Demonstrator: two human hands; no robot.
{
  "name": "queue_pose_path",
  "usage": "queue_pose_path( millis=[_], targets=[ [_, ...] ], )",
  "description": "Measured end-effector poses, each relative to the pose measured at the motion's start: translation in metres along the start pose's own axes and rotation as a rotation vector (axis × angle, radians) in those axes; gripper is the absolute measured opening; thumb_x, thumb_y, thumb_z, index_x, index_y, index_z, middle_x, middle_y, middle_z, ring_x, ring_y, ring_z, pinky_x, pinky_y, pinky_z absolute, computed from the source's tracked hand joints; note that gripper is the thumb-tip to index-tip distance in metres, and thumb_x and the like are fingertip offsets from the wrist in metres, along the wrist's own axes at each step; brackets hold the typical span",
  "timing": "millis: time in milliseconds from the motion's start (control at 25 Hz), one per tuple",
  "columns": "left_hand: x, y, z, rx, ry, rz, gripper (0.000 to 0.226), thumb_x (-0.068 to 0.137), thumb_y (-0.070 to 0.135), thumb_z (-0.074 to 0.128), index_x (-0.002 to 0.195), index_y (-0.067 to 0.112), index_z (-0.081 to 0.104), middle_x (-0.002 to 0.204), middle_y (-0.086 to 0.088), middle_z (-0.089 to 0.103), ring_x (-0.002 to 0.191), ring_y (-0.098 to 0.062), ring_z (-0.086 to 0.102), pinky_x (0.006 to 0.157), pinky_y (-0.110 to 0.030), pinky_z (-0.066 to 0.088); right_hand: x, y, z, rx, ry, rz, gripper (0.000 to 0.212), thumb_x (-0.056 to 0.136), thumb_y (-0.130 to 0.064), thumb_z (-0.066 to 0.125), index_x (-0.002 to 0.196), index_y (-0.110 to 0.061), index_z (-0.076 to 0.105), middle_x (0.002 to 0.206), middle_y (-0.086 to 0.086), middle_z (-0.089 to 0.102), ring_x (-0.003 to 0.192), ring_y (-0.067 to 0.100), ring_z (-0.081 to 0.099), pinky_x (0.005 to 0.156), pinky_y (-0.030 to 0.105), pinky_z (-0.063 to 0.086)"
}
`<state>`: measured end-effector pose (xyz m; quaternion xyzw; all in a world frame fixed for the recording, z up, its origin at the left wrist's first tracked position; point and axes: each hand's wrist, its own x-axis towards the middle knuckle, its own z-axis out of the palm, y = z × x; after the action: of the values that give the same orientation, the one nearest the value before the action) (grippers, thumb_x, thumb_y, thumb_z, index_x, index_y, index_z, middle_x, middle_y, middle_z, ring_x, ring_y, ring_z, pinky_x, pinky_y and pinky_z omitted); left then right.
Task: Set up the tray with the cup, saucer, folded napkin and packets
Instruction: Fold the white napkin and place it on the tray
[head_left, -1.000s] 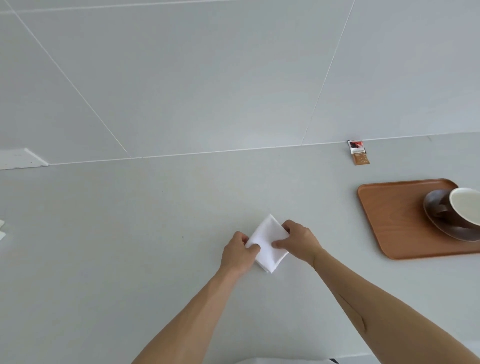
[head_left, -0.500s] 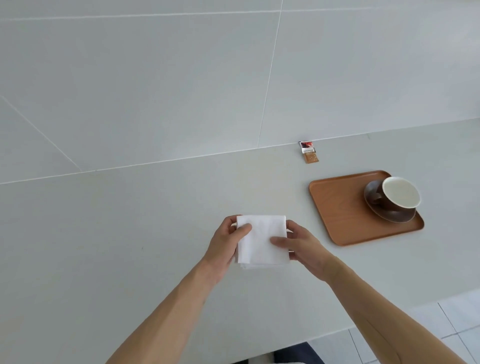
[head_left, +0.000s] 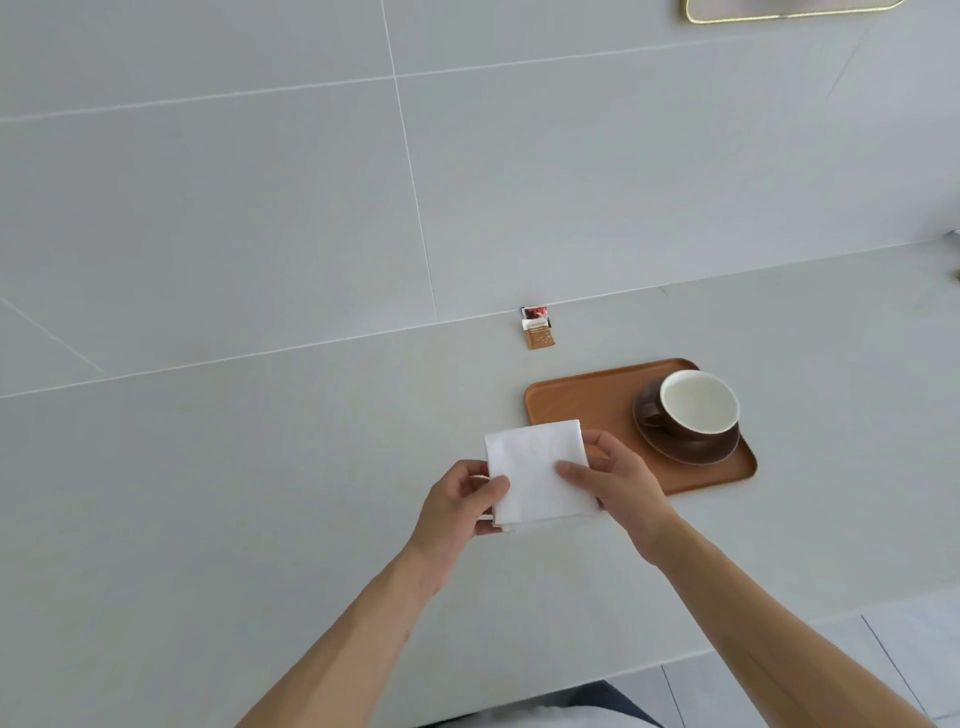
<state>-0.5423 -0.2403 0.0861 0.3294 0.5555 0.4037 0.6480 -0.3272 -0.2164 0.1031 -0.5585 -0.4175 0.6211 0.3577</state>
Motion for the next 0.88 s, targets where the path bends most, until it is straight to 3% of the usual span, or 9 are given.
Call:
queue_pose_path(
  millis=[160, 280, 400, 520, 720, 880],
  targets=[
    [0.012, -0.012, 0.065, 0.009, 0.155, -0.018, 0.02, 0.089, 0.017, 0.069, 0.106, 0.008, 0.064, 0.097, -0.01, 0.071, 0.086, -0.02, 0.071, 0.077, -0.041, 0.061, 0.008, -0.007, -0.062, -0.065, -0.07, 0.016, 0.036, 0.082, -0.016, 0.076, 0.113, -0.029, 0.064, 0.097, -0.002, 0.076, 0.085, 0.014, 0.073, 0.061, 0.022, 0.055],
    [0.017, -0.018, 0.074, 0.004, 0.21, -0.037, 0.019, 0.09, 0.016, 0.067, 0.106, 0.007, 0.063, 0.095, -0.008, 0.07, 0.082, -0.019, 0.07, 0.07, -0.034, 0.06, 0.013, -0.005, -0.074, -0.152, -0.12, 0.056, 0.051, 0.08, -0.01, 0.076, 0.122, -0.029, 0.057, 0.103, 0.002, 0.073, 0.09, 0.017, 0.071, 0.063, 0.024, 0.055],
    [0.016, -0.024, 0.092, 0.032, 0.269, -0.032, 0.017, 0.091, 0.017, 0.066, 0.105, 0.009, 0.062, 0.095, -0.007, 0.07, 0.083, -0.019, 0.069, 0.066, -0.031, 0.058, 0.017, -0.002, -0.091, -0.297, -0.169, 0.072, 0.059, 0.078, -0.009, 0.075, 0.127, -0.032, 0.052, 0.104, 0.003, 0.07, 0.097, 0.026, 0.067, 0.073, 0.035, 0.056],
    [0.018, -0.03, 0.1, 0.058, 0.325, -0.045, 0.016, 0.091, 0.018, 0.067, 0.105, 0.012, 0.062, 0.097, -0.008, 0.069, 0.084, -0.019, 0.068, 0.065, -0.03, 0.058, 0.019, 0.007, -0.098, -0.422, -0.2, 0.074, 0.067, 0.075, -0.014, 0.075, 0.133, -0.035, 0.048, 0.1, -0.003, 0.07, 0.093, 0.018, 0.066, 0.072, 0.031, 0.053],
    [0.028, -0.033, 0.106, 0.066, 0.332, -0.074, 0.015, 0.089, 0.018, 0.069, 0.103, 0.015, 0.063, 0.093, -0.006, 0.07, 0.081, -0.016, 0.069, 0.062, -0.028, 0.058, 0.031, 0.016, -0.107, -0.443, -0.183, 0.082, 0.073, 0.074, -0.014, 0.073, 0.137, -0.039, 0.046, 0.096, -0.004, 0.07, 0.087, 0.014, 0.066, 0.066, 0.028, 0.056],
    [0.044, -0.031, 0.106, 0.112, 0.288, -0.097, 0.017, 0.093, 0.016, 0.061, 0.109, 0.016, 0.064, 0.103, -0.007, 0.067, 0.096, -0.02, 0.067, 0.073, -0.032, 0.061, 0.045, 0.021, -0.107, -0.479, -0.123, 0.085, 0.076, 0.076, -0.012, 0.072, 0.141, -0.035, 0.042, 0.103, -0.006, 0.067, 0.088, 0.015, 0.066, 0.071, 0.029, 0.057]
  ],
)
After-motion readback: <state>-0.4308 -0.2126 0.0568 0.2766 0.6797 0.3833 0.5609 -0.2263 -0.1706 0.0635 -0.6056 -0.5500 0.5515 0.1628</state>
